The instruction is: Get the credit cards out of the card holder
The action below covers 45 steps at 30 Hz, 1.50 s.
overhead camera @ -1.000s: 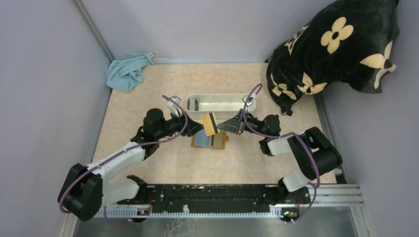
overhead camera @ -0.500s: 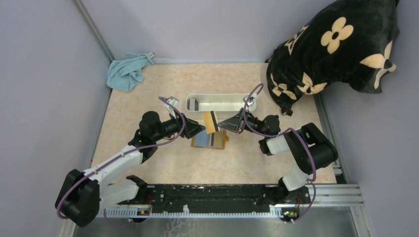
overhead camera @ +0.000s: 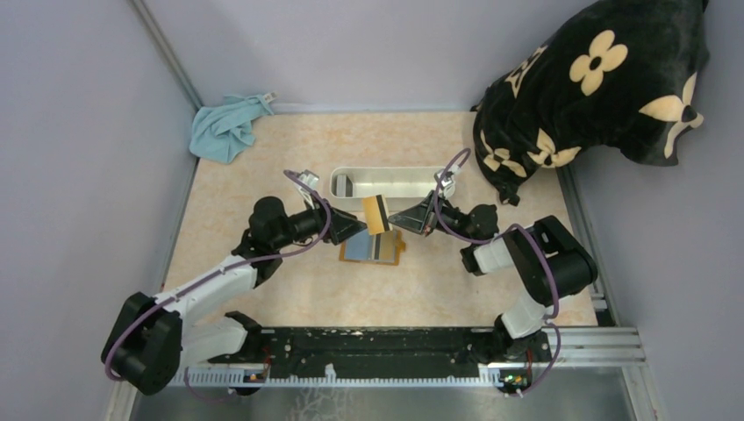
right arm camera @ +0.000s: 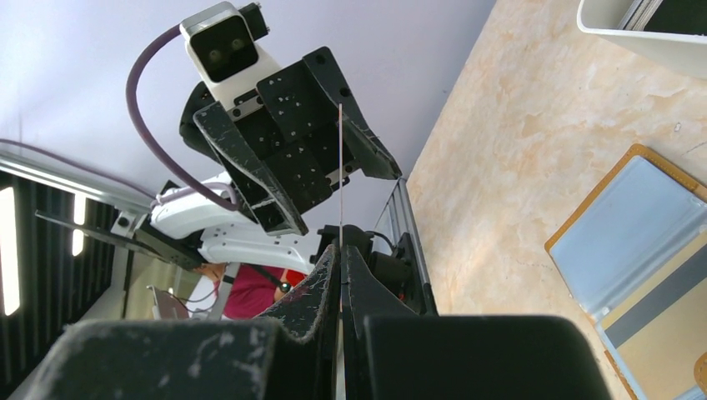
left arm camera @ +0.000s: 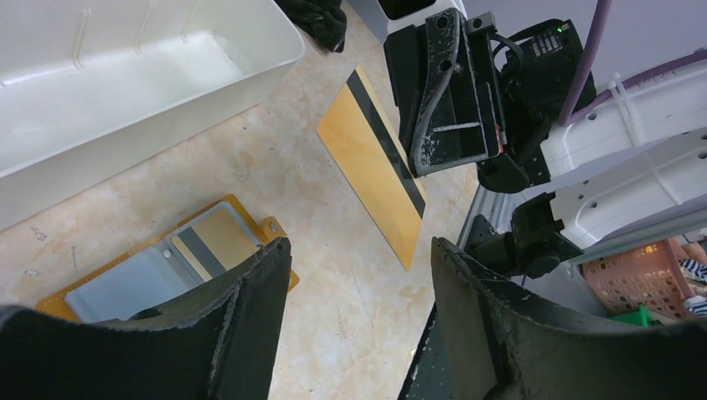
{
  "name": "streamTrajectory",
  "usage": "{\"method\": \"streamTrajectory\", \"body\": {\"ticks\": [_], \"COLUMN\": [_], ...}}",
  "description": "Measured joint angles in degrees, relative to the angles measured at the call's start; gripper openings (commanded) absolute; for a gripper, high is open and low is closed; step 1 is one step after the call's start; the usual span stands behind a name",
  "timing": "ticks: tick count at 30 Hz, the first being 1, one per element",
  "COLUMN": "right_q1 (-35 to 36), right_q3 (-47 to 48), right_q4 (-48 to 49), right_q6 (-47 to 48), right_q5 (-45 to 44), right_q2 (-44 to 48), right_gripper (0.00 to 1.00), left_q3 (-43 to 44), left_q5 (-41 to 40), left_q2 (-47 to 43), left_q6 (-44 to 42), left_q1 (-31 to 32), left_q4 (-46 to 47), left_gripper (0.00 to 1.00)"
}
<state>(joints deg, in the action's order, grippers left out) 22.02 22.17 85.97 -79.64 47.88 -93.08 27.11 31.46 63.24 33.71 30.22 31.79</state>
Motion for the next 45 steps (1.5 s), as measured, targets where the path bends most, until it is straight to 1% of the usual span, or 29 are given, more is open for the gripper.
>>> {"method": "streamTrajectory", "body": {"ticks": [6, 12, 20, 25, 35, 38, 41, 45], "right_q1": [0.0, 0.7, 1.7, 1.9, 2.6, 2.8, 3.0, 3.0], "right_q3": [0.0, 0.0, 0.0, 0.0, 0.0, 0.0, 0.0, 0.0], "right_q4": [0.1, 0.0, -0.1, -0.1, 0.1, 0.9, 0.8, 0.9], "right_q6": [0.0, 0.5, 1.6, 1.6, 1.6, 1.4, 0.7, 0.3], "right_q5": [0.0, 0.0, 0.0, 0.0, -1.5, -2.1, -2.8, -3.2], "right_q2": [-0.1, -0.3, -0.4, -0.4, -0.4, -2.0, -4.2, -4.5], "right_gripper": [0.0, 0.0, 0.0, 0.0, 0.0, 0.0, 0.0, 0.0], "left_q3": [0.0, 0.1, 0.1, 0.1, 0.1, 0.1, 0.1, 0.1], "left_q5": [0.9, 1.0, 1.0, 1.0, 0.4, -0.2, -0.6, -1.1], "left_q2": [2.7, 3.5, 4.9, 5.2, 5.3, 5.3, 5.3, 5.3], "left_q6": [1.5, 2.8, 4.8, 5.6, 7.1, 7.5, 7.7, 7.9], "left_q1": [0.0, 0.0, 0.0, 0.0, 0.6, 0.8, 1.1, 1.3], "left_q4": [2.8, 4.2, 6.2, 6.9, 8.4, 8.8, 9.0, 9.1], "left_gripper": [0.6, 0.54, 0.5, 0.44, 0.45, 0.45, 0.44, 0.39]}}
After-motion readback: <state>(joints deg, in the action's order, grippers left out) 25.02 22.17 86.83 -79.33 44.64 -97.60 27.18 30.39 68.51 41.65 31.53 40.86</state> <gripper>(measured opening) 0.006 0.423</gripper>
